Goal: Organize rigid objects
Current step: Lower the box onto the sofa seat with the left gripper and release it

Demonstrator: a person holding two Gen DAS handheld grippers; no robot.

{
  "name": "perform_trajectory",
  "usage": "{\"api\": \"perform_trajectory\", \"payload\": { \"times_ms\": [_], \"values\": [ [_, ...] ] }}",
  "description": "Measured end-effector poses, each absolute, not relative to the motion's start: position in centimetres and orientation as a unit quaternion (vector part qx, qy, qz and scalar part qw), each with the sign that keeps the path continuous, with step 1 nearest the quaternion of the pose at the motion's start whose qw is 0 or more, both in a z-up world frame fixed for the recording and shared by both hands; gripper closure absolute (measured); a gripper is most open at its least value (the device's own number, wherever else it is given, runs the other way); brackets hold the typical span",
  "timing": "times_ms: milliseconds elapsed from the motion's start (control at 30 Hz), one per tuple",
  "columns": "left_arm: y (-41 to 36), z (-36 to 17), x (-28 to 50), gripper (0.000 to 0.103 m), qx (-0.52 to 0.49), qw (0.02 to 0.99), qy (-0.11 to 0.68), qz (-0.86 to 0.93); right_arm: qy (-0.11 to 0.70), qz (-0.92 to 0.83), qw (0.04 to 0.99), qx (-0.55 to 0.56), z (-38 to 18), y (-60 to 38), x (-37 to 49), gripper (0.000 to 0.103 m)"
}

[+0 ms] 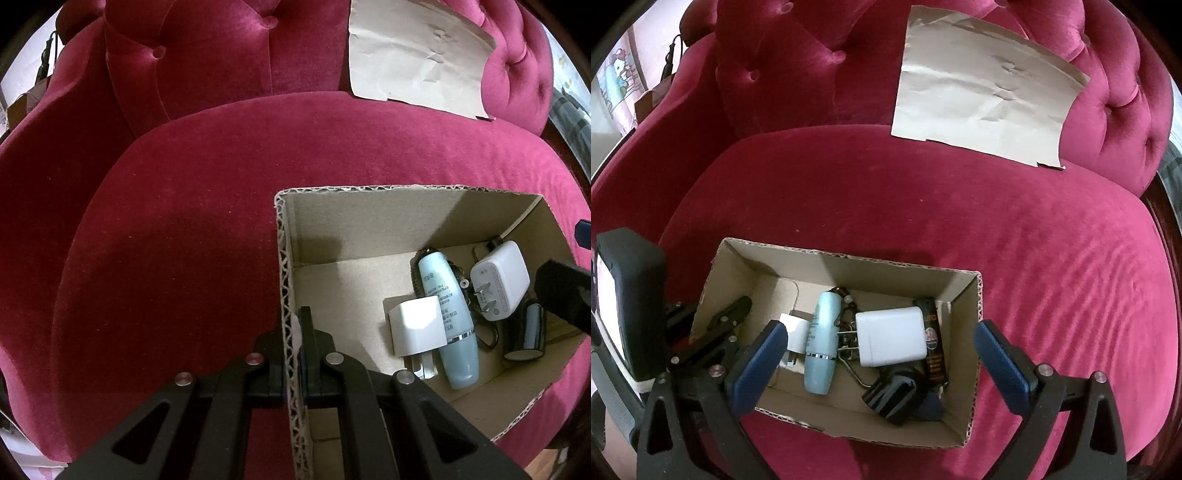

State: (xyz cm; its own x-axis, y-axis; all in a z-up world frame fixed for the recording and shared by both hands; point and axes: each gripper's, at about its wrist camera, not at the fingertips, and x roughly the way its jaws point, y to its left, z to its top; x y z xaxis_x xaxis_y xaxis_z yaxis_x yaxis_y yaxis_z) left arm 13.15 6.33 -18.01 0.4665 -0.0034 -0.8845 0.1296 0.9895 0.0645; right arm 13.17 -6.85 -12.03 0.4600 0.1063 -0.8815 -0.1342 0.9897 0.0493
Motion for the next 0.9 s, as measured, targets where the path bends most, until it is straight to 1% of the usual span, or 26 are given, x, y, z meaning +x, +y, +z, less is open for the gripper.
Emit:
{"api": "perform_trajectory", "payload": {
  "times_ms": [100,133,167,200,267,367,400,467,533,600,900],
  "values": [
    [6.4,-18.0,13.2,0.097,0.061,0.853,0.516,-0.036,0.515,0.070,0.855,-0.007,-12.0,-7.3,13.1,0.000],
    [6.3,-17.9,13.2,0.093,0.064,0.852,0.518,-0.032,0.514,0.070,0.855,-0.006,-12.0,-7.4,13.0,0.000],
    [6.3,-17.9,13.3,0.084,0.067,0.852,0.519,-0.026,0.514,0.069,0.855,-0.005,-12.0,-7.5,13.0,0.000],
    [6.4,-17.9,13.3,0.079,0.068,0.851,0.520,-0.018,0.513,0.069,0.855,-0.004,-12.0,-7.6,13.0,0.000],
    [6.8,-17.8,13.4,0.051,0.063,0.851,0.521,-0.010,0.511,0.068,0.857,-0.001,-11.8,-7.9,12.8,0.000],
    [7.4,-17.2,13.3,0.033,0.053,0.855,0.516,0.000,0.507,0.065,0.859,0.003,-11.4,-8.2,12.6,0.000],
    [7.4,-16.9,13.2,0.031,0.054,0.857,0.513,0.004,0.507,0.065,0.860,0.003,-11.3,-8.2,12.5,0.000],
    [7.7,-16.3,13.0,0.013,0.049,0.860,0.508,0.009,0.504,0.064,0.861,0.005,-10.9,-8.4,12.3,0.000],
    [7.7,-15.5,12.6,0.008,0.046,0.864,0.501,0.011,0.504,0.064,0.861,0.004,-10.6,-8.6,12.1,0.000],
    [7.6,-14.8,12.3,0.000,0.043,0.865,0.500,0.013,0.502,0.066,0.862,0.001,-10.3,-8.8,11.9,0.000],
    [6.3,-9.3,9.5,0.000,0.036,0.881,0.472,-0.002,0.494,0.067,0.867,-0.009,-7.2,-9.5,9.4,0.000]
  ]
}}
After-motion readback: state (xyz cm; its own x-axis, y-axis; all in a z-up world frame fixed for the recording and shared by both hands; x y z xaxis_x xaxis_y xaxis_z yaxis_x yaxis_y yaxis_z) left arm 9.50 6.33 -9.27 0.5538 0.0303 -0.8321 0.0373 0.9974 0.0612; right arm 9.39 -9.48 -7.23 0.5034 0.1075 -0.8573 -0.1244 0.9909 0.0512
